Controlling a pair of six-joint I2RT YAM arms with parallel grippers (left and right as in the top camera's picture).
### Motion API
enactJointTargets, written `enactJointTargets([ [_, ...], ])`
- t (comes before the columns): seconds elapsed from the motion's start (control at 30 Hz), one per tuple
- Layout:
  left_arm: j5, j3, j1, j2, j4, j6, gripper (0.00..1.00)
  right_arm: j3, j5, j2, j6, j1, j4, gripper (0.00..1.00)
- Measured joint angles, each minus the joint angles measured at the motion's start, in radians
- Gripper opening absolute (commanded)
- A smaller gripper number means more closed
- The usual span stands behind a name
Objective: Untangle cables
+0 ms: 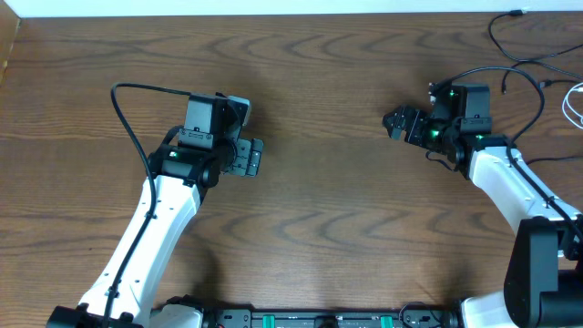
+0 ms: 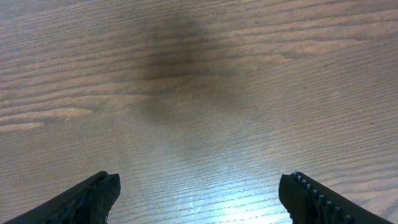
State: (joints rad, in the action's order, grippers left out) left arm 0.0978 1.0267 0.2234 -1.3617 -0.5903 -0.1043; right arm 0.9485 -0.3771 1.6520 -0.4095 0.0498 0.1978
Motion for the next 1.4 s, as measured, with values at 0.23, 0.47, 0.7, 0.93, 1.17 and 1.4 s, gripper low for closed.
enactJointTargets([
  [0.23, 0.000, 0.000, 0.000, 0.000, 0.000, 0.000, 0.87, 0.000, 0.004, 0.000, 0.000, -0.001, 0.000, 0.99],
  [0.47, 0.000, 0.000, 0.000, 0.000, 0.000, 0.000, 0.87, 0.000, 0.006, 0.000, 0.000, -0.001, 0.000, 0.99],
  [0.7, -0.055, 0.000, 0.000, 0.000, -0.024, 0.000, 0.87, 0.000, 0.007, 0.000, 0.000, -0.001, 0.000, 0.99],
  [0.93, -0.164, 0.000, -0.001, 0.000, -0.050, 0.000, 0.87, 0.000, 0.007, 0.000, 0.000, -0.001, 0.000, 0.99],
  [1.17, -0.184, 0.000, -0.001, 0.000, -0.050, 0.000, 0.87, 0.000, 0.007, 0.000, 0.000, -0.001, 0.000, 0.99],
  [1.4, -0.187, 0.000, -0.001, 0.000, -0.050, 0.000, 0.87, 0.000, 0.007, 0.000, 0.000, -0.001, 0.000, 0.99],
])
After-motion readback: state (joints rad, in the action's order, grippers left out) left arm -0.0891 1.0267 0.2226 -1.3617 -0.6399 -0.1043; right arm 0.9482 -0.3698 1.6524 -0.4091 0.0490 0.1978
